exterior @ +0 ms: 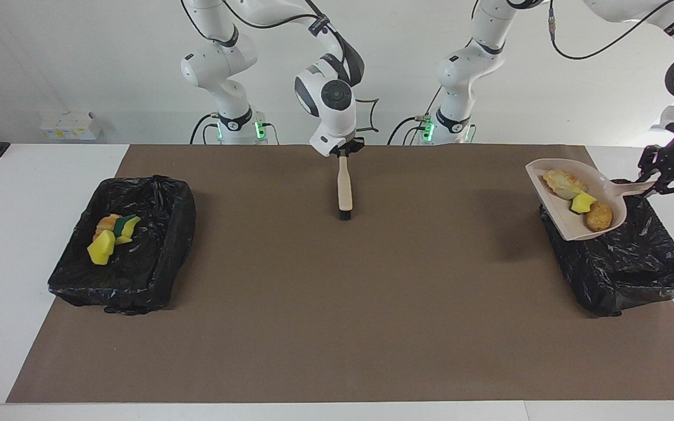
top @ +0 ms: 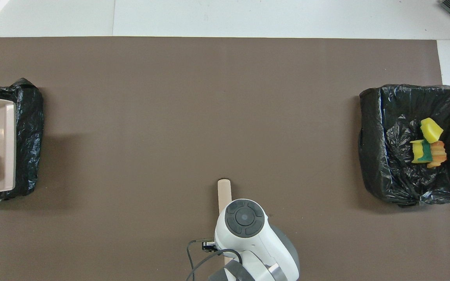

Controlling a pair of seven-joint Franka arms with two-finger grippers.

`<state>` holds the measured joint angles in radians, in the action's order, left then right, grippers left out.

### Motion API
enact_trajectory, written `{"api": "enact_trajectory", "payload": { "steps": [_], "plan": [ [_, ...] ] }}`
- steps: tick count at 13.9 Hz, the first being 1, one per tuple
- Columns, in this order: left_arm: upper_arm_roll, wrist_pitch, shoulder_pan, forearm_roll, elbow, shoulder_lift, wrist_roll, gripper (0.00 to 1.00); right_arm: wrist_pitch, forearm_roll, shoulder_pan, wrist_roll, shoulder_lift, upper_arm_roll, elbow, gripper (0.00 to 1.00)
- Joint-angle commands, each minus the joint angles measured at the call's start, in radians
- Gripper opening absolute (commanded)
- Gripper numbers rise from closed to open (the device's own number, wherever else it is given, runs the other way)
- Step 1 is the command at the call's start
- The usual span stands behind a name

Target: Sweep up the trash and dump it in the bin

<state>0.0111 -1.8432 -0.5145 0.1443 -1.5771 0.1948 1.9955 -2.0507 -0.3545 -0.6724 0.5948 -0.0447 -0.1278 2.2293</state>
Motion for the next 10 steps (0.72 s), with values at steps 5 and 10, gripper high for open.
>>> {"api": "enact_trajectory", "payload": {
  "steps": [5, 10],
  "plan": [
    [0.006, -0.074, 0.057, 0.463, 0.16, 0.078, -0.079, 0.0, 0.014, 0.22, 0.14, -0.029, -0.021, 0.004, -0.144, 1.0],
    [0.003, -0.102, 0.166, 0.8, 0.053, 0.028, -0.276, 0.0, 0.075, 0.422, 0.338, -0.085, -0.024, 0.002, -0.292, 1.0]
  ]
}}
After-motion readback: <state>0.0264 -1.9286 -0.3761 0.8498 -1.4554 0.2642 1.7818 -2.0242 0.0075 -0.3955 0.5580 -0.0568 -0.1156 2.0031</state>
